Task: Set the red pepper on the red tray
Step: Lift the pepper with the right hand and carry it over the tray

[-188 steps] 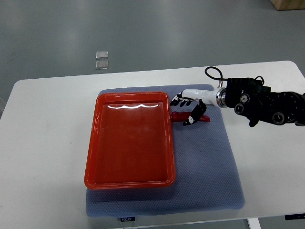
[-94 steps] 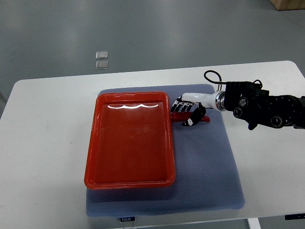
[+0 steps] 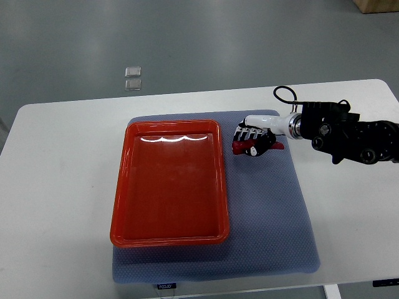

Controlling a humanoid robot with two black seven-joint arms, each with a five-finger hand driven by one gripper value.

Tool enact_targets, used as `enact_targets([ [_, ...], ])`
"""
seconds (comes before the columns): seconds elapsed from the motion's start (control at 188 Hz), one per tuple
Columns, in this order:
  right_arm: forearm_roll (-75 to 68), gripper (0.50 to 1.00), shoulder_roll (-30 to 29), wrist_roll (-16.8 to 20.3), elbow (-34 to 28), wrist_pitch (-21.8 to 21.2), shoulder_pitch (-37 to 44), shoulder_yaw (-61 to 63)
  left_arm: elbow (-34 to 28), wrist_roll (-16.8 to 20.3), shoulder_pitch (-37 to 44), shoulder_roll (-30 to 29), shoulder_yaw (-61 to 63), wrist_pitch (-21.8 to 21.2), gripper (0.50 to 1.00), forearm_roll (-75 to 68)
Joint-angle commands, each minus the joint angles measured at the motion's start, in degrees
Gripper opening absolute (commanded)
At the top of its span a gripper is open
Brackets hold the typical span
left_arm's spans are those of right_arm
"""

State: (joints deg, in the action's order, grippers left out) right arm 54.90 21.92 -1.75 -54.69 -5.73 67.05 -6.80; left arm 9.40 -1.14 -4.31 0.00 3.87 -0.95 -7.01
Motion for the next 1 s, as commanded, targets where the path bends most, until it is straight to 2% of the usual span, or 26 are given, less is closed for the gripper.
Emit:
enact_targets([
  [0.0, -0.4, 0.5, 1.1, 0.0, -0.3, -0.4, 2.0, 0.2, 0.0, 0.0, 0.0, 0.0, 0.0, 0.0, 1.0, 0.0],
  [0.069, -0.5, 0.5, 3.7, 0.0, -1.6, -2.0, 6.0, 0.3, 0.0, 0.0, 0.0, 0.0, 0.0, 0.0, 1.0, 0.0],
  [0.287, -0.8, 0.5, 7.8, -0.1, -5.9, -4.7, 11.5, 0.3, 0.0, 0.0, 0.0, 0.0, 0.1, 0.0, 1.0, 0.0],
  [0.499, -3.6, 0.5, 6.6, 0.0, -6.8, -5.0, 14.9, 0.2, 0.0, 0.0, 0.0, 0.0, 0.0, 0.0, 1.0, 0.1],
  [0.685, -5.9, 0.5, -2.3, 0.0, -5.1, -4.9, 17.9, -2.4, -0.1, 0.0, 0.0, 0.0, 0.2, -0.1, 1.0, 0.1],
  [0.946, -7.2, 0.5, -21.8, -0.1, 6.4, -4.2, 17.9, -6.0, 0.0, 0.0, 0.0, 0.0, -0.1, -0.1, 1.0, 0.1],
  [0.993, -7.2, 0.5, -21.9, -0.1, 7.3, -4.1, 17.9, -6.1, 0.1, 0.1, 0.0, 0.0, -0.1, -0.1, 1.0, 0.1],
])
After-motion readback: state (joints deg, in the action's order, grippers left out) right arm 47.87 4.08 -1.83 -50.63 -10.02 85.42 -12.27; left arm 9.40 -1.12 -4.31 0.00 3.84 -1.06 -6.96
